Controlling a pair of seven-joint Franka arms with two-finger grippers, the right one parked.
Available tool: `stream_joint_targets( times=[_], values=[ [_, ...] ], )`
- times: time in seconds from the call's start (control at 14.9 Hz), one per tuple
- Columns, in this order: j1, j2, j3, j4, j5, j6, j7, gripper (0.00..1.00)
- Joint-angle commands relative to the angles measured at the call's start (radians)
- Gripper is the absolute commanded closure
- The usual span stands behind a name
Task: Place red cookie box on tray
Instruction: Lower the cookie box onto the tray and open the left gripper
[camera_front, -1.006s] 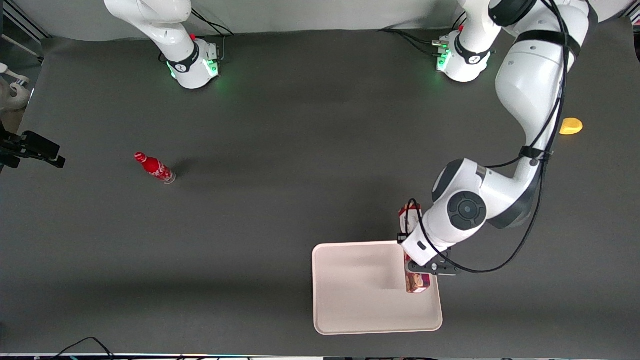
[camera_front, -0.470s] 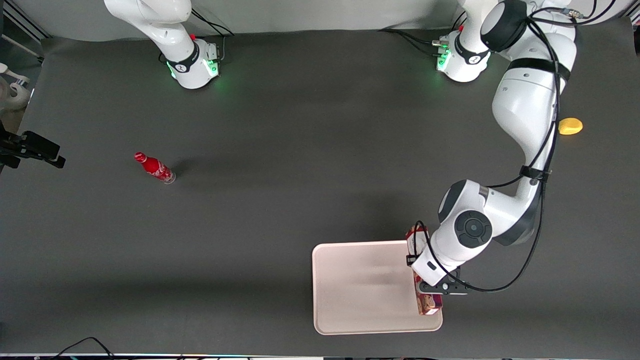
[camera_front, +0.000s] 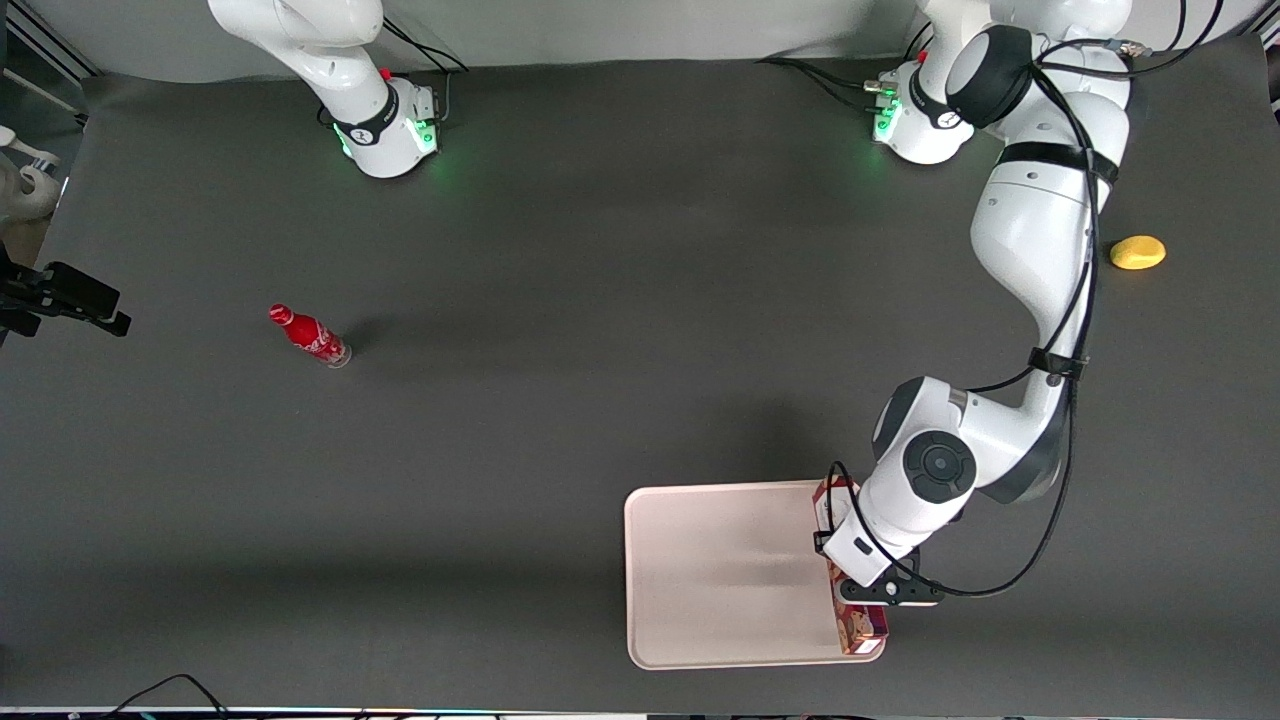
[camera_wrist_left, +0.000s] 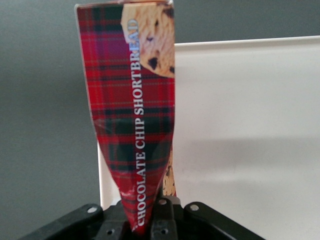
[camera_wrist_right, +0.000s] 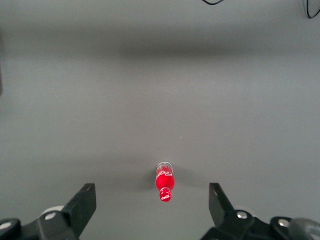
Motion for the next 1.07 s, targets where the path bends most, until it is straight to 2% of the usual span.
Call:
stream_joint_targets(
  times=[0.0, 0.34, 0.4, 0.54, 0.6, 0.67, 1.01],
  values=[
    [-0.023, 0.049, 0.021, 0.048, 0.031, 0.030, 0.007, 1.00],
    [-0.019, 0.049, 0.021, 0.017, 0.022, 0.030, 0.007, 1.00],
    [-0.019, 0.048, 0.021, 0.014, 0.022, 0.030, 0.007, 0.77],
    [-0.017, 0.048, 0.021, 0.016, 0.022, 0.030, 0.007, 0.45],
    [-0.017, 0.048, 0.019, 0.016, 0.022, 0.030, 0.012, 0.19],
    [-0.014, 0.048, 0.019, 0.014, 0.022, 0.031, 0.023, 0.00],
    [-0.008, -0.029, 0.015, 0.014, 0.025, -0.002, 0.021, 0.00]
  ],
)
